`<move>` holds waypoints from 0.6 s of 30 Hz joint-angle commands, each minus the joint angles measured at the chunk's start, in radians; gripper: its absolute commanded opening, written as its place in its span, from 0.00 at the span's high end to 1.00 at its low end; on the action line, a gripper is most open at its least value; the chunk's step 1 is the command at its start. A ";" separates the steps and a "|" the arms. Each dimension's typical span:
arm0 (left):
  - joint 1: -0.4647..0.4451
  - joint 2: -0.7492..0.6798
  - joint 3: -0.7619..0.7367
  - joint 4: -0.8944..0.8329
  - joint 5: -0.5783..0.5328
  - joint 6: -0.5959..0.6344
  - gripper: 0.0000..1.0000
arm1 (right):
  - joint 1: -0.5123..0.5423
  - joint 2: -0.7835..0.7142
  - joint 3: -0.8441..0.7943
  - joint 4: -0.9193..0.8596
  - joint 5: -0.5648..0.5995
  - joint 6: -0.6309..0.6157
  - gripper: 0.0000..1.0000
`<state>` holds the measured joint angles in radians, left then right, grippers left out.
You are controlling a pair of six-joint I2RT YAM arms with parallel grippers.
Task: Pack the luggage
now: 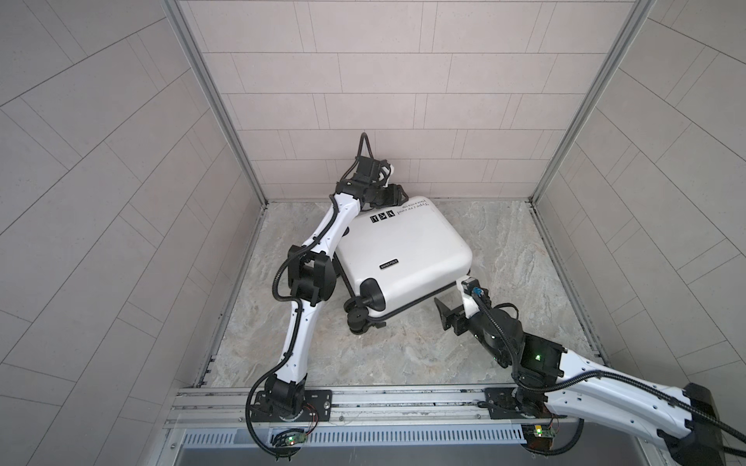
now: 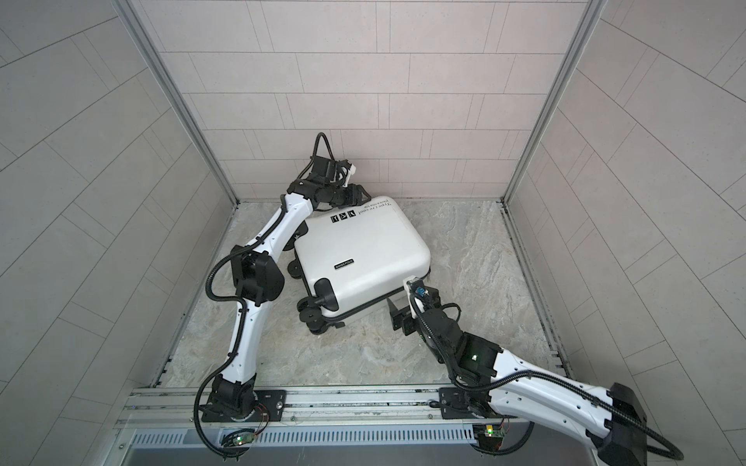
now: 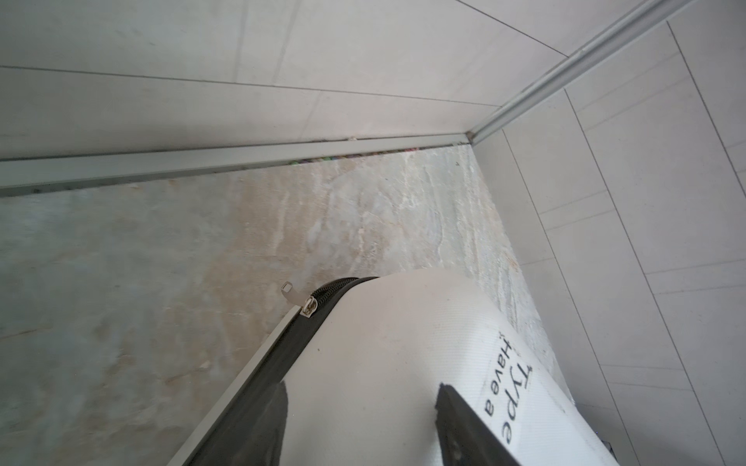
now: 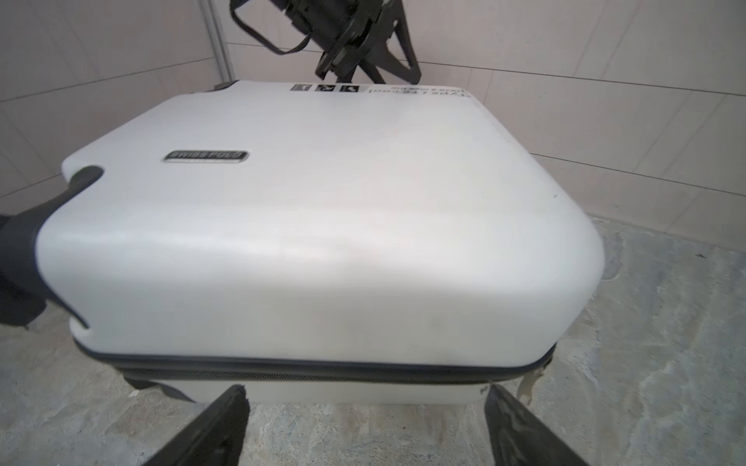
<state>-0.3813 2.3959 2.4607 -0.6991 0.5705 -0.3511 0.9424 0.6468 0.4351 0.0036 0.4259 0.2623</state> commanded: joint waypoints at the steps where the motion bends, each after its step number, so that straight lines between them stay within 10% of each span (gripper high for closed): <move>1: -0.072 0.028 -0.017 -0.156 0.054 -0.032 0.37 | -0.099 -0.069 0.055 -0.102 -0.042 0.016 0.02; 12: -0.083 -0.328 -0.134 -0.103 -0.291 -0.009 0.35 | -0.431 0.073 0.314 -0.275 -0.237 0.109 0.00; 18: -0.174 -0.617 -0.437 -0.086 -0.447 0.027 0.35 | -0.621 0.282 0.464 -0.281 -0.452 0.188 0.01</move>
<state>-0.4980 1.8797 2.1242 -0.7708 0.2325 -0.3519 0.3721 0.8852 0.8536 -0.2440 0.1009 0.3920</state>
